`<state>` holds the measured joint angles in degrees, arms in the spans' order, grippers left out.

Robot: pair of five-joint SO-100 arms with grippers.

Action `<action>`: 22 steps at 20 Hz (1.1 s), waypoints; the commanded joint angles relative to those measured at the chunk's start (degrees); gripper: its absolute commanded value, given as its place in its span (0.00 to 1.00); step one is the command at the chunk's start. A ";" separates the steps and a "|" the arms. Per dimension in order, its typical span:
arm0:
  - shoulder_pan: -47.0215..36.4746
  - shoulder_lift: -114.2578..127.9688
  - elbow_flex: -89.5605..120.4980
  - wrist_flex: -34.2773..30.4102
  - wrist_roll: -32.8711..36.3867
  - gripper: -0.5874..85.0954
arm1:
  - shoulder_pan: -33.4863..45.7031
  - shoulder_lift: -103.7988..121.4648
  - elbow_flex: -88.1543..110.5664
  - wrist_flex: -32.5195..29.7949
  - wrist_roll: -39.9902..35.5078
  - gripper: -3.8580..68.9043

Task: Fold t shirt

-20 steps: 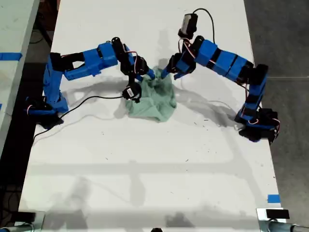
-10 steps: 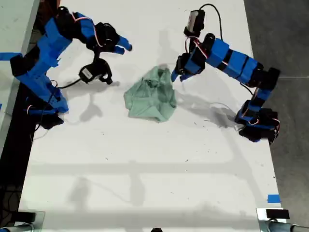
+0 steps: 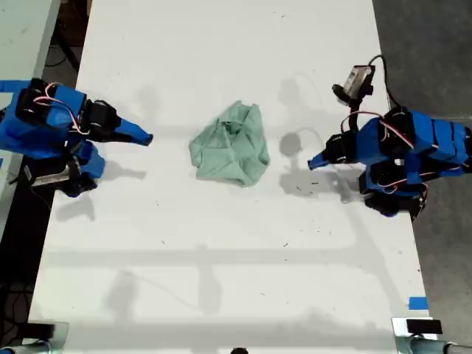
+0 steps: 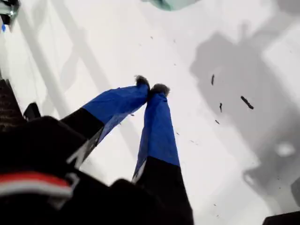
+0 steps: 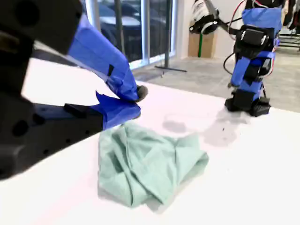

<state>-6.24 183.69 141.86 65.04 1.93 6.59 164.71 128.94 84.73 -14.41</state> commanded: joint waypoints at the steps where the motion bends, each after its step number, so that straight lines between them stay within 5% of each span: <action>1: 4.48 21.53 23.91 -3.60 -4.13 0.01 | -0.97 27.25 22.24 -2.55 2.55 0.08; 3: 7.56 22.68 32.61 -9.84 -4.83 0.01 | -2.72 36.56 33.05 1.76 6.15 0.08; 7: 9.14 22.68 41.48 -6.15 -7.56 0.02 | -4.31 36.56 43.33 -0.97 4.13 0.14; 10: 12.22 22.68 41.57 -4.66 -10.11 0.05 | -5.54 36.56 45.44 -1.93 5.10 0.08; 11: 12.22 22.76 41.48 -3.69 -9.14 0.07 | -10.02 36.56 45.79 -3.16 10.11 0.11; 12: 13.62 22.76 41.48 -3.69 -8.96 0.12 | -14.59 36.56 46.41 -4.31 14.94 0.25; 15: 17.58 22.76 41.92 -3.69 -7.91 0.15 | -18.11 36.47 47.46 -4.92 1.85 0.25; 22: 17.49 22.76 41.92 -3.69 -7.47 0.15 | -17.40 36.47 47.46 -4.83 -6.94 0.25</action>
<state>10.28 206.10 183.34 61.17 -5.98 -10.37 200.83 174.29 81.30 -19.95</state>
